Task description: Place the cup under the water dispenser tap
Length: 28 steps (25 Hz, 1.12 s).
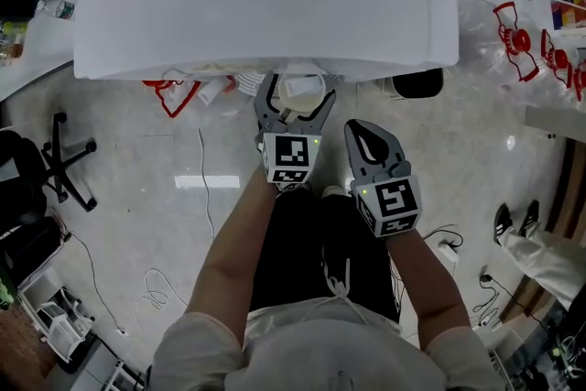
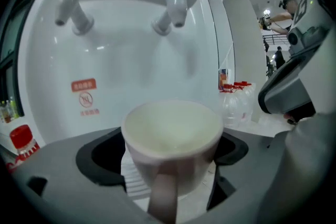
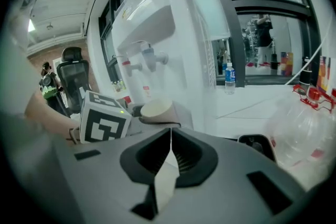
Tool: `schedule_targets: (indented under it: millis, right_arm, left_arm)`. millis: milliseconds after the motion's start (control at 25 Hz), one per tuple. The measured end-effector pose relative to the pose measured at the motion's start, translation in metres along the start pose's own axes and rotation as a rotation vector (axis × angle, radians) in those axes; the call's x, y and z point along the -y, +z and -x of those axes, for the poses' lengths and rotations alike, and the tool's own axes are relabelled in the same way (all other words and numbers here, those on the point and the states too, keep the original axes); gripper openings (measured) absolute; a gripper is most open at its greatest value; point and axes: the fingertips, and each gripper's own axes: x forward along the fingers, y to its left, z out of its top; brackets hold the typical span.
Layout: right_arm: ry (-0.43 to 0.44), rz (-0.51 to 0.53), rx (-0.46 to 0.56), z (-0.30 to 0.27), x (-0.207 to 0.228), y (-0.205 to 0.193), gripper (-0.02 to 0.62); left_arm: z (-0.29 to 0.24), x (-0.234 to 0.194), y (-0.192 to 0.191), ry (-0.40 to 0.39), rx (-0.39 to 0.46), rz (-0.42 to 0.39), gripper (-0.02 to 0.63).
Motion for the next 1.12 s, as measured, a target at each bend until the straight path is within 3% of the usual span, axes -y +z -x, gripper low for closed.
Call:
schedule_targets:
  millis: [120,400,720,760,800,880,920,1120]
  right_arm:
    - [0.017,0.018,0.002,0.006,-0.004,0.004,0.029]
    - [0.038,0.011,0.014,0.033,-0.02,0.024,0.029]
    - [0.015,0.022,0.006,0.09,-0.044,0.07,0.029]
    - [0.014,0.025,0.006,0.098,-0.049,0.077,0.029]
    - [0.013,0.024,0.006,0.105,-0.053,0.084,0.029]
    - [0.01,0.019,0.012,0.118,-0.062,0.101,0.029]
    - [0.01,0.018,0.017,0.124,-0.066,0.11,0.029]
    - [0.006,0.03,0.024,0.157,-0.079,0.145,0.029]
  left_arm:
    - [0.012,-0.003,0.019,0.038,0.042,-0.016,0.479]
    - [0.043,0.018,0.044,0.0,0.019,-0.091,0.479]
    - [0.118,0.025,0.097,0.041,0.022,-0.019,0.466]
    - [0.129,0.027,0.103,0.045,0.013,-0.008,0.437]
    - [0.141,0.027,0.11,0.057,0.009,0.002,0.361]
    - [0.164,0.027,0.127,0.082,0.007,0.004,0.115]
    - [0.175,0.029,0.136,0.081,0.005,-0.005,0.061]
    - [0.219,0.045,0.179,0.027,0.0,-0.028,0.02]
